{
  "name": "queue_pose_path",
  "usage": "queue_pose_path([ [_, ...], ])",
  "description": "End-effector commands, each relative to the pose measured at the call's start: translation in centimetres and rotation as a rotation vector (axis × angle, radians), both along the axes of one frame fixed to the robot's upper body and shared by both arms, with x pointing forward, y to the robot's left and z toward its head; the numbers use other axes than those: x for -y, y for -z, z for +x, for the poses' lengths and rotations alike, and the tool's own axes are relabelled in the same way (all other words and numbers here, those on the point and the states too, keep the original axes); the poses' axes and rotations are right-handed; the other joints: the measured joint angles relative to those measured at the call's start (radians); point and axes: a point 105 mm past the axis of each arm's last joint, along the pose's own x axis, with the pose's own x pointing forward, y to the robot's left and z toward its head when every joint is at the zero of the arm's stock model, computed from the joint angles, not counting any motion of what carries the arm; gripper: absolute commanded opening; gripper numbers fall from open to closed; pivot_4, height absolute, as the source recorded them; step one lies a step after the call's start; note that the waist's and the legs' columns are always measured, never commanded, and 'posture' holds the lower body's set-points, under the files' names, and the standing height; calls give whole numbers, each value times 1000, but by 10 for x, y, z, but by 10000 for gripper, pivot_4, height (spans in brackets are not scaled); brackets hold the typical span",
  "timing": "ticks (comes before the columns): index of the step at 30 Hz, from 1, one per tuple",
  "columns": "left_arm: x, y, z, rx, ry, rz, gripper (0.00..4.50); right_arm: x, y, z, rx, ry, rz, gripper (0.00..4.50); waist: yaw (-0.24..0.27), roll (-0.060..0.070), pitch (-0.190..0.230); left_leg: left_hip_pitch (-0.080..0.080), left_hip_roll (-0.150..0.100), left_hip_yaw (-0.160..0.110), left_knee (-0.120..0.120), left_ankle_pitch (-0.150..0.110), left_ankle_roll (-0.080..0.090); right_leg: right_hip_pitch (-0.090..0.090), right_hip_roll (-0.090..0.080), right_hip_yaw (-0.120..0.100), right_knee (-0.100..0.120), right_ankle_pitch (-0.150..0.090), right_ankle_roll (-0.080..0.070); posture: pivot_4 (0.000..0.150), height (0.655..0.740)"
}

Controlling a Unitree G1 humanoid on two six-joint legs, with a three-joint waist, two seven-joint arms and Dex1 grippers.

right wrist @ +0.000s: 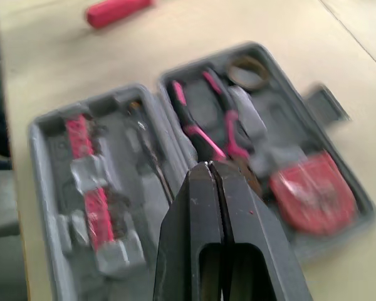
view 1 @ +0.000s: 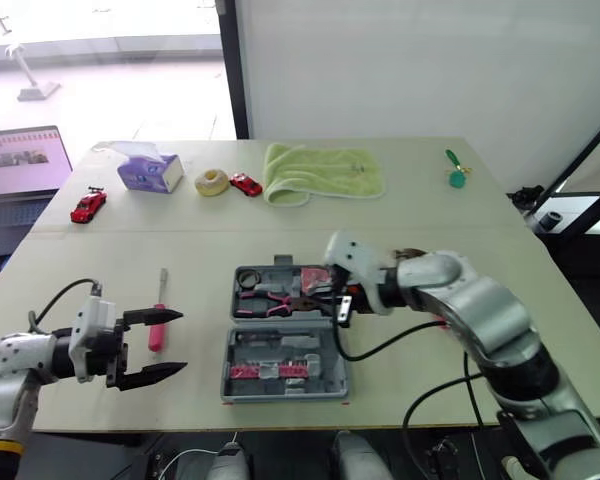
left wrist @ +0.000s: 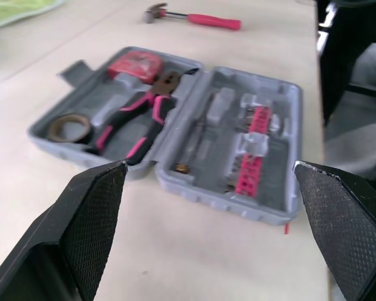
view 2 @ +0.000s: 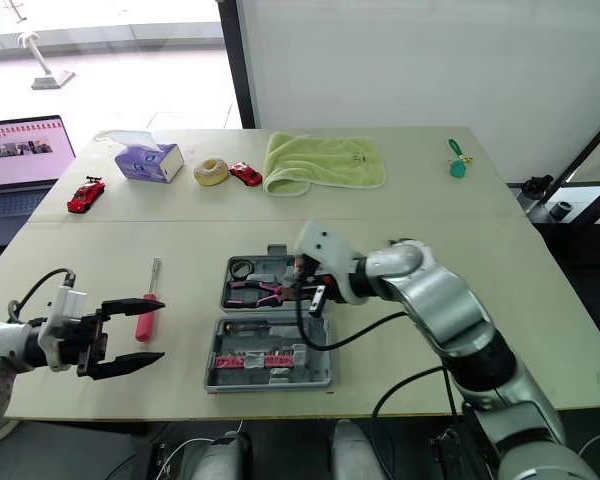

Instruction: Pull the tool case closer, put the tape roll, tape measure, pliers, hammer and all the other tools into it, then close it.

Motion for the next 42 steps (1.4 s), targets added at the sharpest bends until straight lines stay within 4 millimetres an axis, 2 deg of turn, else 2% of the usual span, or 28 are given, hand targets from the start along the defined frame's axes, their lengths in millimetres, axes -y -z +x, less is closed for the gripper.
queue_pose_path([
  [1,-36,-7,0,40,-158,51,45000,66,-17,-3,144,217,11,2573,5,0,0,0,0,0,0,0,0,0,0,0,-1,0,0,1500,7400],
  [3,-50,-4,-1,30,-218,69,45000,95,-11,-12,156,294,-24,8739,5,0,0,0,0,1,0,0,0,0,-1,0,-1,0,0,1500,7400],
  [5,-74,1,-6,12,-326,89,45000,133,-4,-28,154,413,-19,17828,6,0,0,1,0,1,-1,0,0,0,0,1,-1,0,0,1500,7400],
  [7,-90,6,-12,-3,-389,114,45000,157,-1,-41,161,503,8,28922,3,0,0,3,0,1,-1,0,0,2,1,1,-1,0,0,1500,7400],
  [10,-105,11,-19,-21,-447,135,45000,174,9,-58,145,555,-4,43883,-1,0,0,5,0,2,-1,0,0,4,1,1,-1,0,0,1500,7400],
  [14,-121,23,-35,-64,-538,131,45000,182,28,-79,105,667,49,44562,-2,-1,0,17,1,2,-4,-1,0,17,0,2,-5,-3,-3,1500,7400],
  [17,-122,24,-36,-57,-564,116,45000,174,40,-83,84,696,75,44562,-3,-1,0,17,0,3,-4,0,0,17,0,2,-5,-3,-3,1500,7400],
  [20,-112,25,-32,-47,-543,109,45000,163,42,-81,93,699,104,44562,-1,-1,0,17,1,3,-4,0,0,17,0,2,-5,-3,-3,1500,7400],
  [26,-90,23,-24,-39,-483,87,45000,158,44,-69,104,741,91,44562,6,-1,-1,17,0,3,-4,0,0,17,0,2,-5,-3,-3,1500,7400],
  [32,-46,15,-22,-78,-331,17,45000,145,45,-29,86,871,137,44562,1,-1,-1,17,0,3,-3,0,0,17,0,3,-4,-3,-3,1500,7400],
  [34,-30,10,-17,-60,-290,3,45000,141,48,-5,79,939,155,44562,1,-1,-1,17,1,3,-4,0,0,16,1,3,-4,-3,-3,1500,7400],
  [39,2,0,-12,-29,-202,-25,45000,141,51,41,68,1041,135,44562,0,-1,-1,16,0,3,-3,0,0,16,0,3,-5,-1,0,1500,7400],
  [42,16,-5,-14,-26,-148,-43,45000,141,55,60,47,1057,113,44562,-3,-1,-1,16,0,3,-4,0,0,16,0,3,-5,-1,0,1500,7400],
])
